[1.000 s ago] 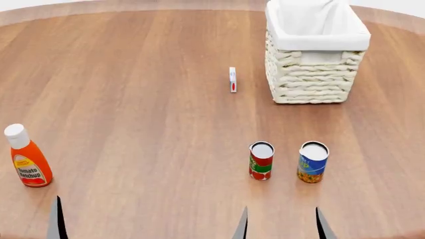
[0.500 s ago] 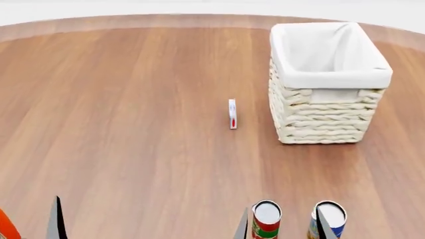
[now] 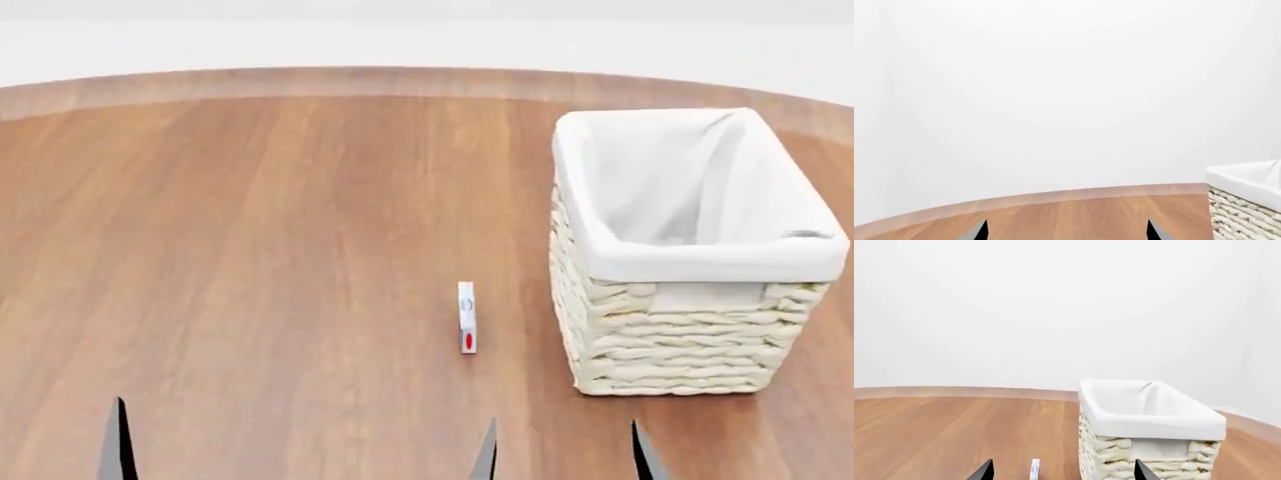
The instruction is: Pick up the ketchup, and put it in the basket.
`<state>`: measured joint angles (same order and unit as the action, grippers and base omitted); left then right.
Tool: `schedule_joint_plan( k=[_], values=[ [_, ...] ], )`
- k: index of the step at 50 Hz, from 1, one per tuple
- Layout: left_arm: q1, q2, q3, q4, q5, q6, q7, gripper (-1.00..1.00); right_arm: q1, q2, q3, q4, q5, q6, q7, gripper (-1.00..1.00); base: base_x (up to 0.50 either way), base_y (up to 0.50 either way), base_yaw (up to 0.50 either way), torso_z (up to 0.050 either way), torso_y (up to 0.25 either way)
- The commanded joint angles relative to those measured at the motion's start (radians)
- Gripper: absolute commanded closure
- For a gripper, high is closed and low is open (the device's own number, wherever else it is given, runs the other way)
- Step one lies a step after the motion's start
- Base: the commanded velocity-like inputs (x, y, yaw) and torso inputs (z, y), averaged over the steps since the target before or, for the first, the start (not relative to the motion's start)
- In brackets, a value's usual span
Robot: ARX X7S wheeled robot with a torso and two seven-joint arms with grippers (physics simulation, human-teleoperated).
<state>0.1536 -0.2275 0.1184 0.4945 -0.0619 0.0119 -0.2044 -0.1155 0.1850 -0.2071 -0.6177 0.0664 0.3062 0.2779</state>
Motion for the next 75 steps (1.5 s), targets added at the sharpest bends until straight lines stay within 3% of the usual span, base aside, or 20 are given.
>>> schedule_joint_plan(
  k=[1, 11, 27, 54, 69, 75],
  values=[
    [-0.008, -0.005, 0.012, -0.027, 0.006, 0.009, -0.005, -1.00, 0.007, 0.006, 0.000, 0.009, 0.022, 0.006, 0.001, -1.00, 0.50, 0.00, 0.00, 0.000, 0.000],
    [-0.015, -0.008, 0.018, -0.042, -0.017, 0.002, 0.000, -1.00, 0.018, 0.006, 0.004, 0.030, 0.052, 0.023, 0.003, -1.00, 0.49, 0.00, 0.00, 0.000, 0.000],
    [-0.011, -0.015, 0.028, -0.054, -0.012, 0.022, -0.008, -1.00, -0.001, 0.021, -0.009, 0.011, 0.062, -0.032, -0.002, -1.00, 0.01, 0.00, 0.01, 0.000, 0.001],
    [-0.007, -0.035, 0.046, -0.054, -0.015, 0.029, -0.019, -1.00, -0.001, 0.038, -0.019, 0.036, 0.106, -0.070, 0.024, -1.00, 0.00, 0.00, 0.44, 0.000, 0.000],
    [0.009, -0.072, 0.020, -0.019, -0.116, 0.000, 0.006, -1.00, 0.002, 0.055, -0.044, 0.041, 0.097, -0.066, 0.039, -1.00, 0.00, 0.00, 0.00, 0.000, 0.000],
    [0.114, -0.106, -0.037, 0.049, -0.214, 0.027, 0.021, -1.00, 0.005, 0.059, -0.051, 0.046, 0.102, -0.065, 0.041, -1.00, 0.00, 0.00, 0.00, 0.000, 0.000]
  ],
)
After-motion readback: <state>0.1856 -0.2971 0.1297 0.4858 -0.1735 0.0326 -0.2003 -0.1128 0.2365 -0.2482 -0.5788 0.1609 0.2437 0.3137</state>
